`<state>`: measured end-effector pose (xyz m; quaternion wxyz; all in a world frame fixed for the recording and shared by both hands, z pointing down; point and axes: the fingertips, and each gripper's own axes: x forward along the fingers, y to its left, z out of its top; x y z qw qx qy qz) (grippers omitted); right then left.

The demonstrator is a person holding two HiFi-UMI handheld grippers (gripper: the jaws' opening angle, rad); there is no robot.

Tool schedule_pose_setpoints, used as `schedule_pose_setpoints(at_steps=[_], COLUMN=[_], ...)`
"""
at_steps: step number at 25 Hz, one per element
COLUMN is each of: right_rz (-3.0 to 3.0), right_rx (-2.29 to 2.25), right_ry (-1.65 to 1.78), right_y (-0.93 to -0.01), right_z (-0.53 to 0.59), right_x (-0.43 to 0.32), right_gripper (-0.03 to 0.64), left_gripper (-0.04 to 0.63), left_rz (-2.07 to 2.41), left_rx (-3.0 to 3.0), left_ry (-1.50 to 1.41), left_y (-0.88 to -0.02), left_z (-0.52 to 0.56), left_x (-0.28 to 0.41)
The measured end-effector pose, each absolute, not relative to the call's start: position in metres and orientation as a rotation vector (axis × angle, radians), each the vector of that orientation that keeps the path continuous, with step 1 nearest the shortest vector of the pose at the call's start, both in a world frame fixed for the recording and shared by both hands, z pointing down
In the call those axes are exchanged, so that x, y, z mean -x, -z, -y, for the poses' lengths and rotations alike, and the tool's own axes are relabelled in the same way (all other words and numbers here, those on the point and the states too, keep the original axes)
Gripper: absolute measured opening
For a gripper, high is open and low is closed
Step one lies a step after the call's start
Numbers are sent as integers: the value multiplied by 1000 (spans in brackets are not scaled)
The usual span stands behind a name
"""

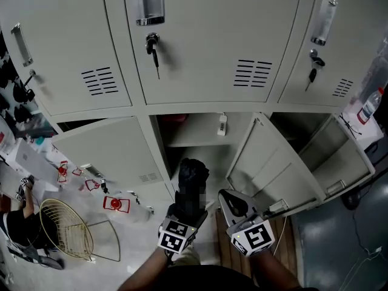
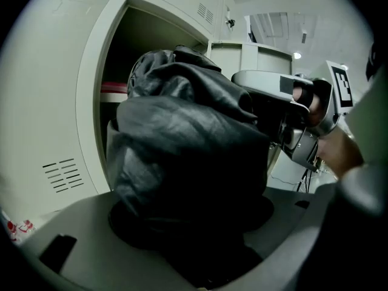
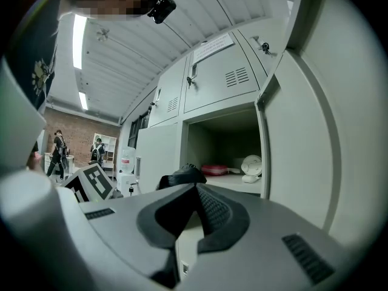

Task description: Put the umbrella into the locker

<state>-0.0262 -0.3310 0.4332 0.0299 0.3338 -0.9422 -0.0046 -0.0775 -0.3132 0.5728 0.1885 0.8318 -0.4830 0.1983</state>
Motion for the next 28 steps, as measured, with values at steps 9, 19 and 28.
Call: schedule_pose_setpoints(at_steps=[9,19,28], right_rz=[2894,2872,2839], right_rx=[-1033,-1070,-1078], right_ry=[-16,-21,-28], right_y=[-442,-445,-447], right_z=[351,377,397], right_x=[42,48,57], right_gripper=[31,31,31], left_gripper=[304,304,304], left_rz=[1316,1269,1216], left_rx=[-2308,-2293,-2306], left_ry=[-595,-633,-719], left_y=[-598,-618,-637], left_z=[335,368,392], left_x=[90,100,103])
